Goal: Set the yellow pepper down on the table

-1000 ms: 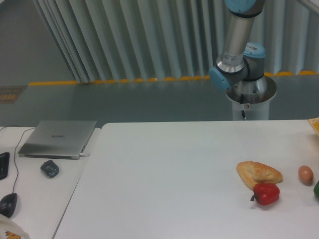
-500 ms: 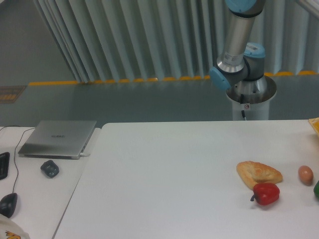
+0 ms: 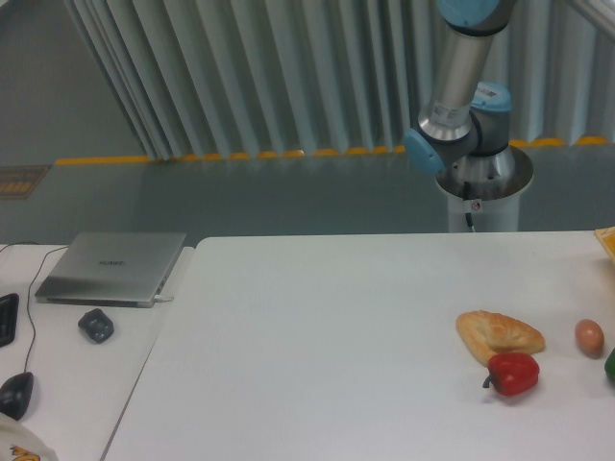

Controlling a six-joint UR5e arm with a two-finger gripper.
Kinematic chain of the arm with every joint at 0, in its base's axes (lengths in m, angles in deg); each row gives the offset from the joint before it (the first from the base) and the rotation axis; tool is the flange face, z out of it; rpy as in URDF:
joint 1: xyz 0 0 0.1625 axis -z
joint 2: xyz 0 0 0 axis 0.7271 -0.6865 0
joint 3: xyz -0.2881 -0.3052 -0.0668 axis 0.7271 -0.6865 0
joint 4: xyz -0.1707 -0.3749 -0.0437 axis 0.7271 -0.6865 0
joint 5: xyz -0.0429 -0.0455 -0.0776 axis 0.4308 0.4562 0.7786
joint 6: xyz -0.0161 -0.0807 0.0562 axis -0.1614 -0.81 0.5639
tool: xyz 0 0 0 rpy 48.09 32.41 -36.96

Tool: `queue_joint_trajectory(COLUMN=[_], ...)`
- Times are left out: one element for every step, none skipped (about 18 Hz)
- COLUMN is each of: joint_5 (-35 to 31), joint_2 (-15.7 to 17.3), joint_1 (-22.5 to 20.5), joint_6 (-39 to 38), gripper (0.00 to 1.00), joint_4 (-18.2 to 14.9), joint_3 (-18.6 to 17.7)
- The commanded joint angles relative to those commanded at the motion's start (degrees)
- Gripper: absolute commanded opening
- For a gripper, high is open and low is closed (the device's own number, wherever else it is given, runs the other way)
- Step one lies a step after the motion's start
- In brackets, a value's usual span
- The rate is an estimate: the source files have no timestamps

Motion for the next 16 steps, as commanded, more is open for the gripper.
queue_joint_trajectory(joint_5=[-0.09, -0.09, -0.09, -0.17, -0.18, -0.18, -0.18, -0.18, -0.18, -0.18, -0.35, -1.31, -2.54, -3.24, -3.25, -3.34], joint_2=[-0.09, -0.09, -0.09, -0.35, -0.53, -0.61, -0.7, -0.88, -1.14, -1.4, -1.75, -1.84, -1.93, -2.02, -2.2, -2.2], joint_1=[0.0, 0.0, 0.09, 0.17, 0.44, 0.44, 0.53, 0.44, 0.53, 0.53, 0.61, 0.53, 0.61, 0.88, 1.4, 1.58], joint_6=[0.0, -0.09, -0.17, -0.26, -0.35, -0.52, -0.53, -0.53, -0.53, -0.44, -0.44, -0.61, -0.7, -0.7, -0.79, -0.79], gripper=[1.0, 1.0, 1.0, 1.0, 1.0, 1.0, 1.0, 1.0, 1.0, 1.0, 1.0, 1.0, 1.0, 1.0, 0.98, 0.89], joint_4=[0.0, 0.0, 0.0, 0.09, 0.09, 0.17, 0.18, 0.18, 0.18, 0.18, 0.18, 0.26, 0.35, 0.35, 0.44, 0.44], joint_3=[0.0, -0.09, -0.09, -0.09, -0.09, -0.17, -0.09, -0.09, -0.09, -0.17, -0.09, 0.0, 0.17, 0.35, 0.53, 0.53])
